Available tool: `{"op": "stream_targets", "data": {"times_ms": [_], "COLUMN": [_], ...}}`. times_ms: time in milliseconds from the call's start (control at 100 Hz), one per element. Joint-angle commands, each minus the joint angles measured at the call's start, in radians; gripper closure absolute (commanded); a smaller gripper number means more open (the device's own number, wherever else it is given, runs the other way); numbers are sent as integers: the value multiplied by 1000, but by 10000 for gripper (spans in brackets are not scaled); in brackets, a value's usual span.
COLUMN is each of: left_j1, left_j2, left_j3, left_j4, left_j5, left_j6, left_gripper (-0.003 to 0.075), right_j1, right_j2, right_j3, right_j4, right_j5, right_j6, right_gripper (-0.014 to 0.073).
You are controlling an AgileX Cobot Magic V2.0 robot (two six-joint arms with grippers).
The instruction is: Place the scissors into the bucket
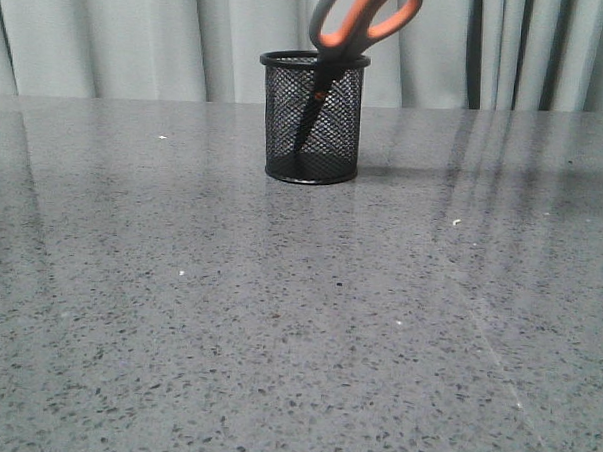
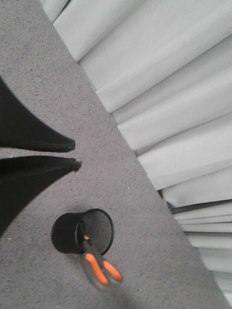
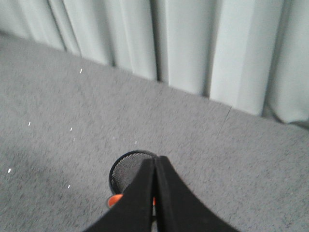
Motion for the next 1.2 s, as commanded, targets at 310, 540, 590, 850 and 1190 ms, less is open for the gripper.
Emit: {"op": "stream_targets", "data": {"times_ms": [310,540,590,850,1190], "left_j1": [3,3,3,3,3], "left_j2": [-392,-664,-715,-961,-1058], "left_j3": [664,1093,1172,1390,1450], "left_j4": [-45,-84,-100,-111,-126], "left_j5": [-634,-902,-929,-944,-955], "left_j6": [-16,-16,-16,-16,-16], "left_gripper": [740,740,740,739,739], "right_j1": [-7,-7,-7,-7,-7], "right_j2": [-466,-716,-758,-912,-936], "right_j3": [673,989,1046,1268,1317], "right_j4": [-1,-1,-1,-1,-1], "right_j5": [-585,-704,-736,-841,-843], "right_j6": [2,2,2,2,2], "right_gripper": [637,637,637,637,638]}}
